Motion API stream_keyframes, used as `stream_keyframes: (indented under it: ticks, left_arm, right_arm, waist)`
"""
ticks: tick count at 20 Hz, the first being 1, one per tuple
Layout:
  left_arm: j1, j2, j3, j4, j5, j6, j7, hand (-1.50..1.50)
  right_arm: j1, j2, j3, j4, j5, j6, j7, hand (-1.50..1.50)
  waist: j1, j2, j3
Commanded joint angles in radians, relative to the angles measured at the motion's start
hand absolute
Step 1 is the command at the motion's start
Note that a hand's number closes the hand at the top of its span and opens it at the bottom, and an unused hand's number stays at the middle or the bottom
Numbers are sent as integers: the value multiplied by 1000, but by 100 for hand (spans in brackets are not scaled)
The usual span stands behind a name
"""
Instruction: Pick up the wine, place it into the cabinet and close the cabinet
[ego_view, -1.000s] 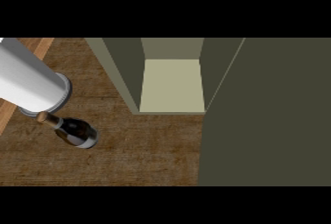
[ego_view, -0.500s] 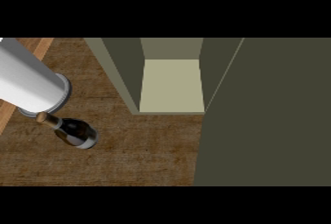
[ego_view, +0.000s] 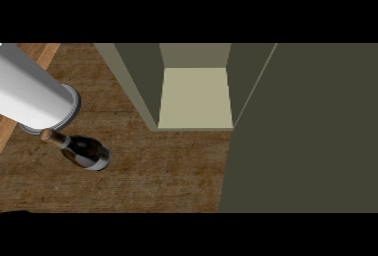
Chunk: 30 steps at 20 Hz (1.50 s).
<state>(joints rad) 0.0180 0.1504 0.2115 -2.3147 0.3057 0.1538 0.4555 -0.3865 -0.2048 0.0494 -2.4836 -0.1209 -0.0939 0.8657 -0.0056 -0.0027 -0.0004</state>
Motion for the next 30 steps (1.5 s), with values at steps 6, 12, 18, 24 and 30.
stream_keyframes:
  ticks: [6,12,18,24,30]
  left_arm:
    - [-77,-6,31,151,-53,27,-61,-150]
    - [18,-33,47,185,-56,-26,-155,-150]
    - [26,-25,61,305,-59,-82,-230,-150]
    - [83,-70,50,419,-81,-112,-344,-150]
    - [62,-72,62,589,-110,-144,-466,-150]
  right_arm:
    - [-46,-8,21,-151,-9,-42,135,-150]
    - [-156,-72,-130,-144,-131,-40,228,-150]
    - [-133,-64,-114,-143,-114,-26,215,-150]
    - [-210,-52,-65,-128,-51,-70,261,-150]
    - [-151,-32,-69,-119,-58,-53,204,-150]
  waist:
    - [-2,0,0]
    - [-1,-2,0]
    - [0,0,0]
    - [1,-1,-1]
    - [-1,1,0]
